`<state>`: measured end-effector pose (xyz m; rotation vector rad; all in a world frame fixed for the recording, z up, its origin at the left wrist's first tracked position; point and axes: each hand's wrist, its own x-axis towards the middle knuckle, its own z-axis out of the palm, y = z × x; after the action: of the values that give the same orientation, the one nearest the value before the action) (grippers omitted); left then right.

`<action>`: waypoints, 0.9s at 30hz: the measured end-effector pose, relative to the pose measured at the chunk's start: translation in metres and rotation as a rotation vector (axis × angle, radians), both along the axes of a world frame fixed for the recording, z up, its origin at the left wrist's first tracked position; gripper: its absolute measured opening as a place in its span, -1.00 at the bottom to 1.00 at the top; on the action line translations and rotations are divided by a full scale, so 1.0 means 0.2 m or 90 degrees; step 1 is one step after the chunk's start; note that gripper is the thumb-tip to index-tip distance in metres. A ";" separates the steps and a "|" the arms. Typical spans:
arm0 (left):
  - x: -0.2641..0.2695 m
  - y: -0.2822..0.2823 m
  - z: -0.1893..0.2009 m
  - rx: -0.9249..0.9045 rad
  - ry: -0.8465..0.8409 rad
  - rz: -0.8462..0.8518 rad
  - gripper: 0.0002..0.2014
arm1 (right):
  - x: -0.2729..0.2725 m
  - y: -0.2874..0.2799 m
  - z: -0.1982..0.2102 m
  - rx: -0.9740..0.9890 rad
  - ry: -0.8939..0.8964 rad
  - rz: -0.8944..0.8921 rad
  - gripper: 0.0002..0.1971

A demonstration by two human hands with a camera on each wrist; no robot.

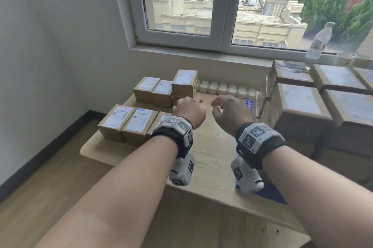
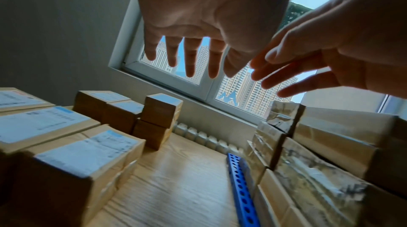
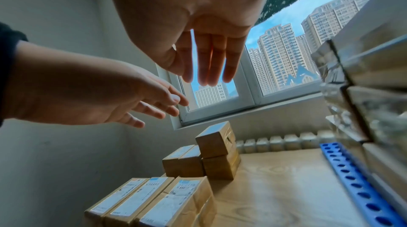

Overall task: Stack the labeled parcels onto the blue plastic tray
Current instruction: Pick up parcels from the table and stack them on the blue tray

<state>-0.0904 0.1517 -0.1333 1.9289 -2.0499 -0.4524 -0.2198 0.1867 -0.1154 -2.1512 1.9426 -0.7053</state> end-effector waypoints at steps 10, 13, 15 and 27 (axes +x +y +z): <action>0.62 -0.23 -0.20 0.068 0.031 -0.029 -0.59 | 0.60 -0.23 -0.33 0.112 -0.048 -0.060 -0.71; 0.70 -0.29 -0.27 0.087 0.034 -0.035 -0.61 | 0.68 -0.26 -0.40 0.138 -0.043 -0.070 -0.70; 0.72 -0.32 -0.31 0.103 0.031 -0.037 -0.61 | 0.70 -0.30 -0.43 0.155 -0.035 -0.078 -0.70; 0.73 -0.81 -0.39 0.117 0.047 -0.035 -0.60 | 0.67 -0.79 -0.54 0.181 -0.125 -0.164 -0.71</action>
<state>0.0555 -0.0103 -0.2113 1.9287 -2.0826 -0.7367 -0.0864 0.0294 -0.2242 -1.6261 2.0873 -0.6074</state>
